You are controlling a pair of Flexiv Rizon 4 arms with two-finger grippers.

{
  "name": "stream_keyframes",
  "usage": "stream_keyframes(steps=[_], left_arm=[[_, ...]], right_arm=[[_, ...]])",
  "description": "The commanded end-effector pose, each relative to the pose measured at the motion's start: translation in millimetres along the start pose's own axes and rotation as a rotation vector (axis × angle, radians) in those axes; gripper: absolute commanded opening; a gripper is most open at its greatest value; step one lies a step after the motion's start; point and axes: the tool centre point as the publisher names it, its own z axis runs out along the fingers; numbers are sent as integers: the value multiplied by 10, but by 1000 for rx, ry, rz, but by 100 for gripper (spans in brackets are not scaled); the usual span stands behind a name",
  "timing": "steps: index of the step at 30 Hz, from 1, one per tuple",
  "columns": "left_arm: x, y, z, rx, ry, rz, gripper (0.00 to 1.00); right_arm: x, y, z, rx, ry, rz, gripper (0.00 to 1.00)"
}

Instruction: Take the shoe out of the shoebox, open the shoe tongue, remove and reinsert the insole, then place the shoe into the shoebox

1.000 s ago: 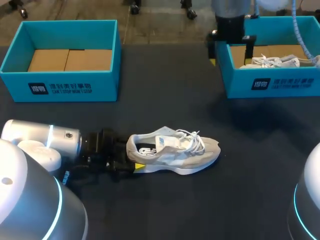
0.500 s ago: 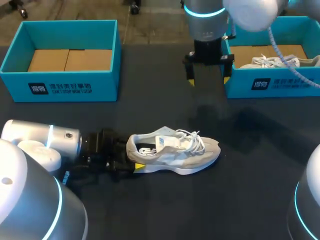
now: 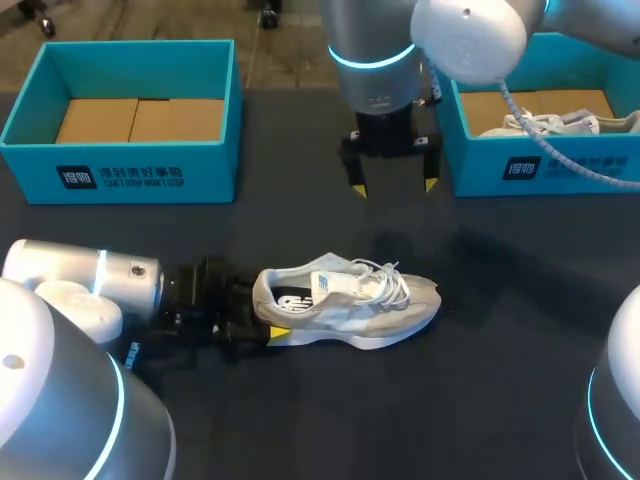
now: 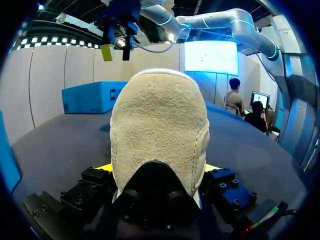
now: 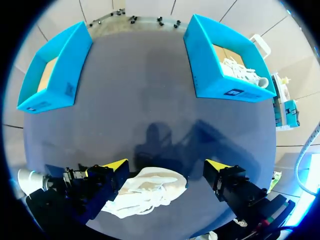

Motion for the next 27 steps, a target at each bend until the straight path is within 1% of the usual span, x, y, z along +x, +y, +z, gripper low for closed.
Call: stream_keyframes(steps=[1, 8, 9, 11, 14, 19, 20, 21, 22, 24, 27], left_arm=[[-4, -1, -2, -3, -1, 0, 0], [-4, -1, -2, -3, -1, 0, 0], [-4, -1, -2, -3, -1, 0, 0], [-4, -1, -2, -3, -1, 0, 0], [-4, -1, -2, -3, -1, 0, 0], [-4, -1, -2, -3, -1, 0, 0], [-4, -1, -2, -3, -1, 0, 0], [-4, -1, -2, -3, -1, 0, 0], [-4, -1, -2, -3, -1, 0, 0], [-4, -1, -2, -3, -1, 0, 0], [-4, -1, -2, -3, -1, 0, 0]], right_arm=[[-1, 10, 3, 2, 1, 0, 100], [-1, 10, 3, 2, 1, 0, 100], [-1, -10, -10, -8, 20, -2, 100], [8, -94, -48, -6, 33, -9, 100], [69, -245, -118, -18, 91, -7, 100], [216, -460, -178, 5, 94, 7, 100], [216, -460, -178, 5, 94, 7, 100], [253, -535, -191, 20, 92, 21, 100], [260, -549, -194, 22, 91, 22, 100], [304, -641, -202, 33, 94, 40, 100], [405, -755, -204, 58, 87, 50, 100]])
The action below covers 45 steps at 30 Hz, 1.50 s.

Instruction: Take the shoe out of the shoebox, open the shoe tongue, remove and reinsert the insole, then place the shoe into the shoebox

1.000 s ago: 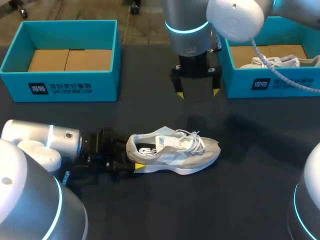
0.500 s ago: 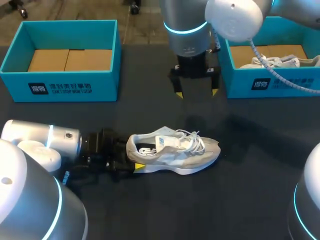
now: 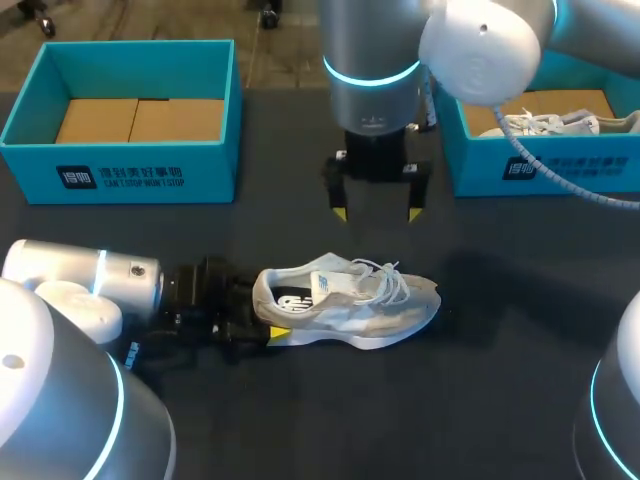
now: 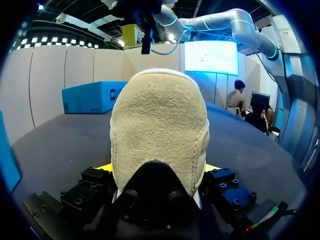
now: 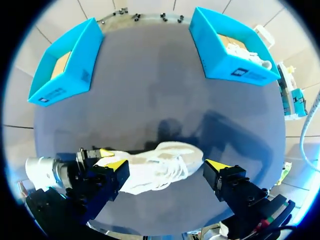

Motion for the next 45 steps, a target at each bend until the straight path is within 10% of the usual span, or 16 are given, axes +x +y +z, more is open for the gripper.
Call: stream_keyframes(steps=[1, 21, 45], left_arm=[[-5, -1, 0, -3, 0, 0, 0], [-5, -1, 0, -3, 0, 0, 0], [-5, -1, 0, -3, 0, 0, 0]], right_arm=[[125, -152, 47, 19, -14, 18, 100], [672, -555, 312, 32, -81, -20, 100], [780, -690, 774, 33, -311, 23, 100]])
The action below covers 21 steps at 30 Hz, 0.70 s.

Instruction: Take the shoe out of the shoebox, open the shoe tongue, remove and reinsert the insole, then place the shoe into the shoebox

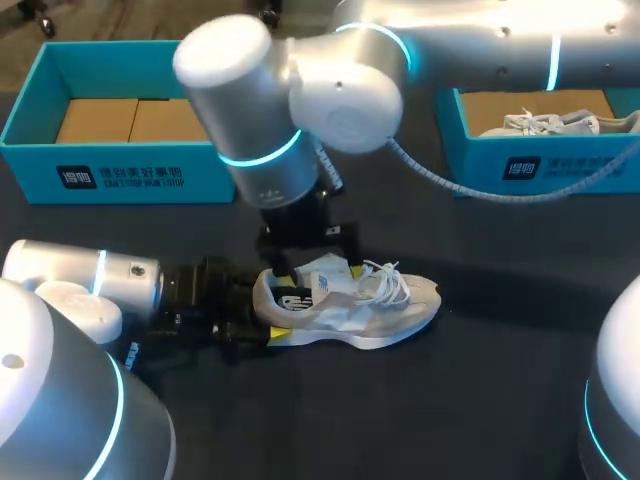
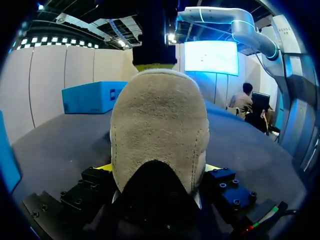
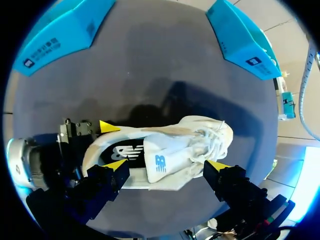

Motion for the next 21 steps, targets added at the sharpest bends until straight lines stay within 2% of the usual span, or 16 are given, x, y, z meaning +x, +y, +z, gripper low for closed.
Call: stream_keyframes(steps=[1, 11, 21], left_arm=[[-6, 0, 0, -3, 0, 0, 0], [-6, 0, 0, -3, 0, 0, 0], [-6, 0, 0, -3, 0, 0, 0]], right_arm=[[110, -100, 94, -26, -112, 104, 100], [27, -116, 287, -1, -224, 163, 100], [-120, -102, 387, 30, -232, 226, 100]])
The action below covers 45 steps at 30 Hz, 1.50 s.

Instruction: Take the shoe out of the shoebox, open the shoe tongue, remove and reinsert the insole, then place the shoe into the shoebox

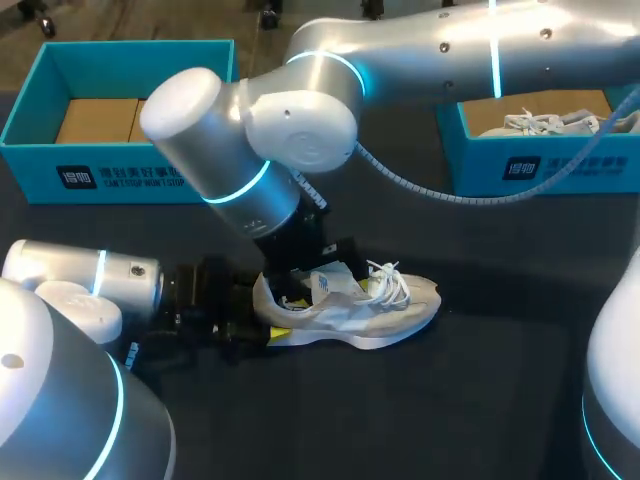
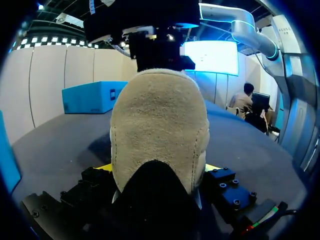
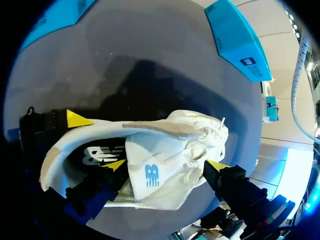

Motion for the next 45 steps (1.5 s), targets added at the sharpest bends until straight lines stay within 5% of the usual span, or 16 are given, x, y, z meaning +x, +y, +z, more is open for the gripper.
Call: stream_keyframes(steps=[1, 5, 9, 13, 27, 45], left_arm=[[-7, 0, 0, -3, 0, 0, 0], [-7, 0, 0, -3, 0, 0, 0], [-7, 0, 0, -3, 0, 0, 0], [-7, 0, 0, -3, 0, 0, 0], [-7, 0, 0, -3, 0, 0, 0], [-7, 0, 0, -3, 0, 0, 0]], right_arm=[[-2, -35, 7, 11, -20, 259, 100], [-67, -27, -26, 16, -26, 282, 84], [-121, -35, -36, 18, -27, 300, 54], [-170, -47, -32, 7, -2, 330, 41], [-395, -43, -35, -26, 51, 348, 18], [-925, 8, 35, -42, 29, 332, 22]])
